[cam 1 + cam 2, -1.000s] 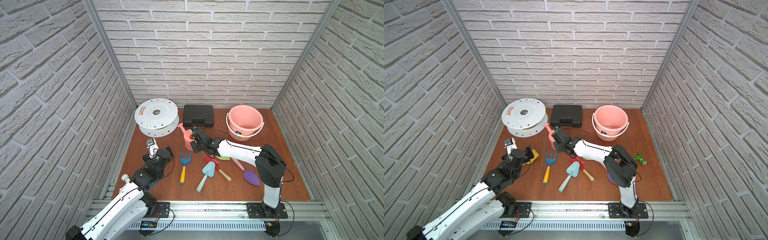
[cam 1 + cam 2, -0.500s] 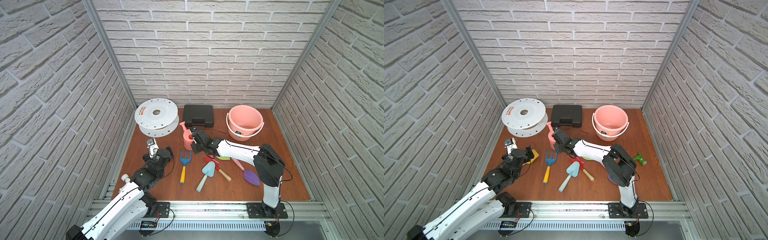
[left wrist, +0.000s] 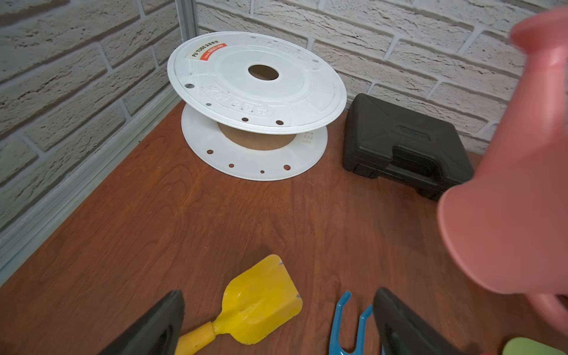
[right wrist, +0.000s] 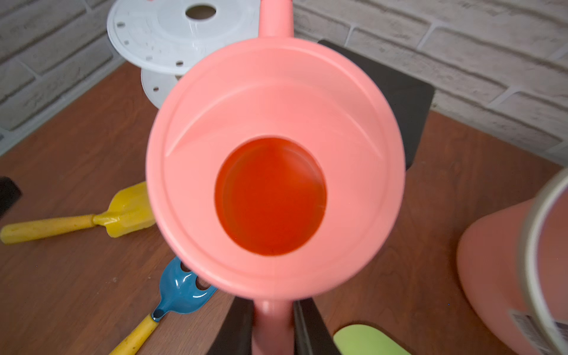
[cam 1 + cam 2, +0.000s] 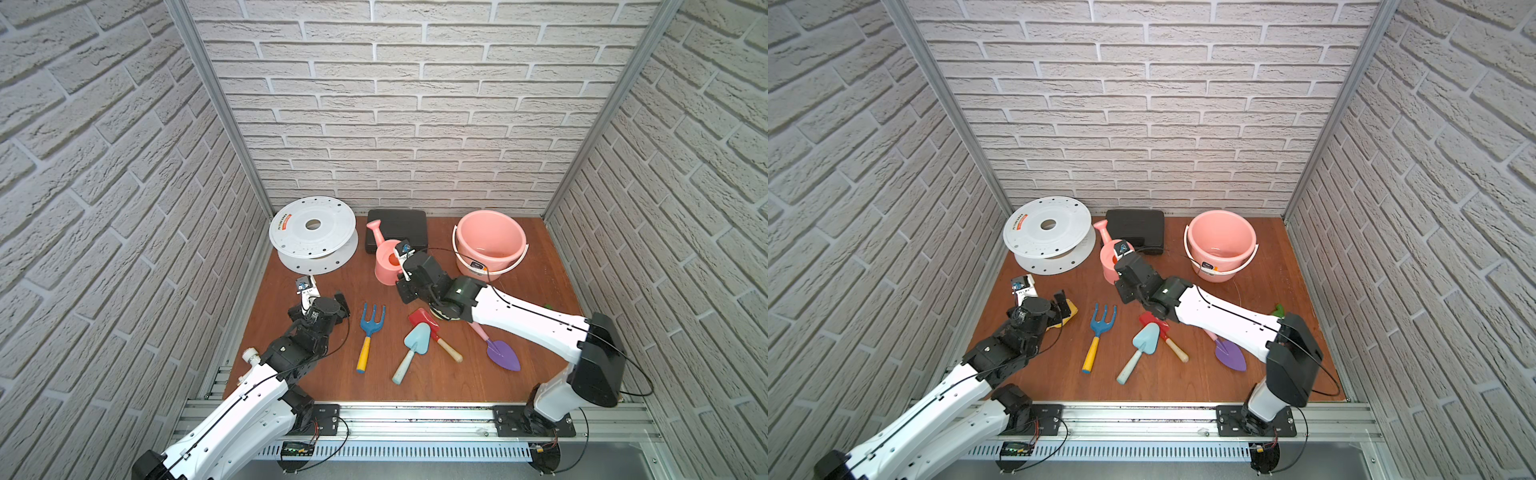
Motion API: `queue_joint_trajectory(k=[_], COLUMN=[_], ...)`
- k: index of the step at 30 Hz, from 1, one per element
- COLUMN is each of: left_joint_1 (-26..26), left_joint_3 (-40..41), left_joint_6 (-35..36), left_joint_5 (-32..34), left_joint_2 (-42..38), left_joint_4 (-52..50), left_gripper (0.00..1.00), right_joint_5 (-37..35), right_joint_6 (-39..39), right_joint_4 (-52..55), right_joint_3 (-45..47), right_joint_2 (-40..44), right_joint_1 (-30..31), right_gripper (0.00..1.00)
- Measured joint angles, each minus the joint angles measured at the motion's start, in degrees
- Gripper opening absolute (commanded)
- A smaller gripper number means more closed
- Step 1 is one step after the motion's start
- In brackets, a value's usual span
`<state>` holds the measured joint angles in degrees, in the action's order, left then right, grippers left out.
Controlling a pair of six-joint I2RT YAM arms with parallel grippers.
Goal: Organize the gardening tools
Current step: Pick up the gardening tool from the center of the board, then move the container to the center of the board.
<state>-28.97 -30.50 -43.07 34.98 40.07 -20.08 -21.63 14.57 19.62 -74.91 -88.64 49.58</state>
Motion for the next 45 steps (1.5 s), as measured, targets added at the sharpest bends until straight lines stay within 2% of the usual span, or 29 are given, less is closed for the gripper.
queue_joint_trajectory(k=[9, 16, 22, 33, 45], left_joint_1=[-2.25, -5.03, -6.16, -7.19, -7.32], left_joint_3=[-0.02, -0.04, -0.13, -0.13, -0.13], left_joint_6=[3.32, 5.27, 6.01, 6.01, 5.97], left_joint_5=[-5.60, -7.69, -8.17, -8.90, -9.29], left_joint_2=[2.12, 6.12, 6.23, 6.21, 6.10], left_joint_4=[5.03, 6.32, 7.30, 7.93, 8.07], left_gripper=[0.98, 0.98, 0.98, 0.98, 0.98], right_joint_5=[-6.78, -8.44, -9.14, -8.72, -3.69], right_joint_6=[-3.15, -5.64, -6.49, -5.75, -4.92], right_joint_4=[4.33, 7.15, 8.31, 8.13, 5.20], right_joint_3=[2.73, 4.20, 4.20, 4.20, 1.51], right_joint_2=[12.15, 19.56, 22.03, 19.63, 4.42], right_joint_1=[-5.60, -16.83, -25.62, -42.93, -54.95], right_gripper=[0.03, 0.03, 0.03, 0.03, 0.03])
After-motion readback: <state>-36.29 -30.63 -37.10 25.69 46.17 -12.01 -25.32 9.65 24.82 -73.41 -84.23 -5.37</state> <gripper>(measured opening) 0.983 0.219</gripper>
